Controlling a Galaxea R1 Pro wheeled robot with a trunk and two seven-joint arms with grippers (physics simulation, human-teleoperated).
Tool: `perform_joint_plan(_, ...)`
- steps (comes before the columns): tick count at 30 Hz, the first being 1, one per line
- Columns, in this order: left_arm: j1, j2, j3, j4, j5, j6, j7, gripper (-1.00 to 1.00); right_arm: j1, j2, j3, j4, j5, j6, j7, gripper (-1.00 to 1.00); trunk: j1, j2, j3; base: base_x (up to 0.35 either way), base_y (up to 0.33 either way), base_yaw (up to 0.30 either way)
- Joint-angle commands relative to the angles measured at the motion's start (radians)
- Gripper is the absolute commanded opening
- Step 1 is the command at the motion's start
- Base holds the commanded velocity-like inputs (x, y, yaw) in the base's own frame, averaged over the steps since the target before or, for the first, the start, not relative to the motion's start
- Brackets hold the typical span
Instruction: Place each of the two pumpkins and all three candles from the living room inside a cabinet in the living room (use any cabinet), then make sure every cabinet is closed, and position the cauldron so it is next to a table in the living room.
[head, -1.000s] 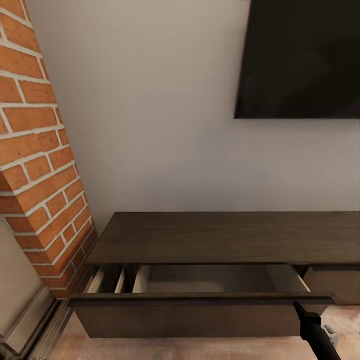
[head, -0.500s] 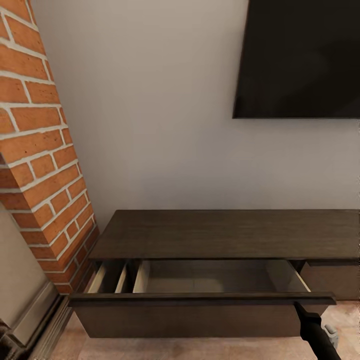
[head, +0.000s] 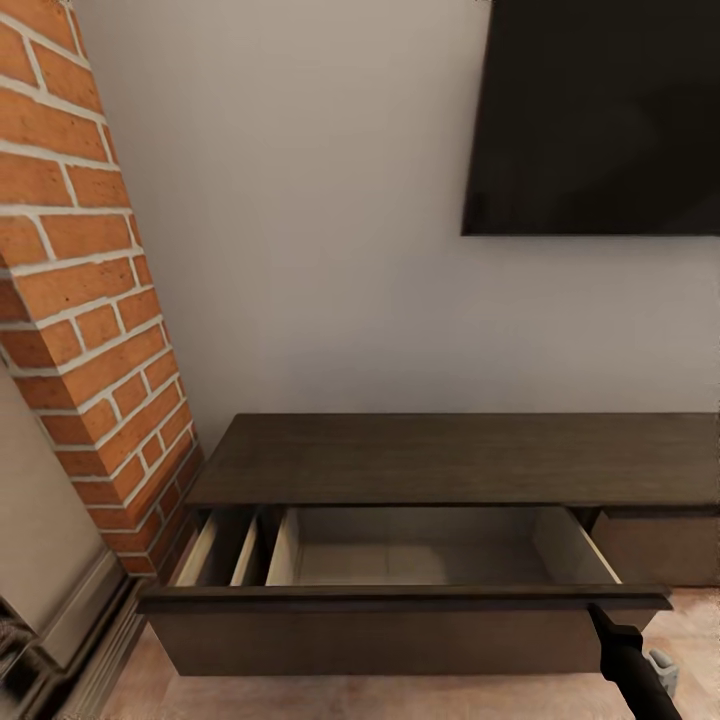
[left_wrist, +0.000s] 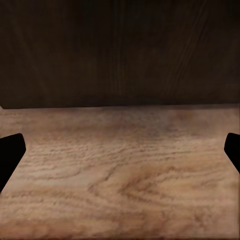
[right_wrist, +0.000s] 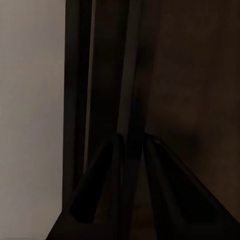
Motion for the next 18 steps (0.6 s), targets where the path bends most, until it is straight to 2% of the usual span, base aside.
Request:
perform_joint_plan(1,0.0,0.0,0.001,0.0,0.0,-0.002,-0.004,1.0,-0.001,0.0,0.006,-0.001,-0.017,0.017,0.021,-1.0,0.0,0.0,-0.001,-0.109,0.0,0.0)
perform_joint_plan(18,0.0,0.0,0.001,0.0,-0.001,-0.002,-0.004,1.0,-0.001,0.0,0.008,-0.001,-0.017,0.017,0.021,-1.0,0.0,0.0,-0.001,-0.105,0.0,0.0)
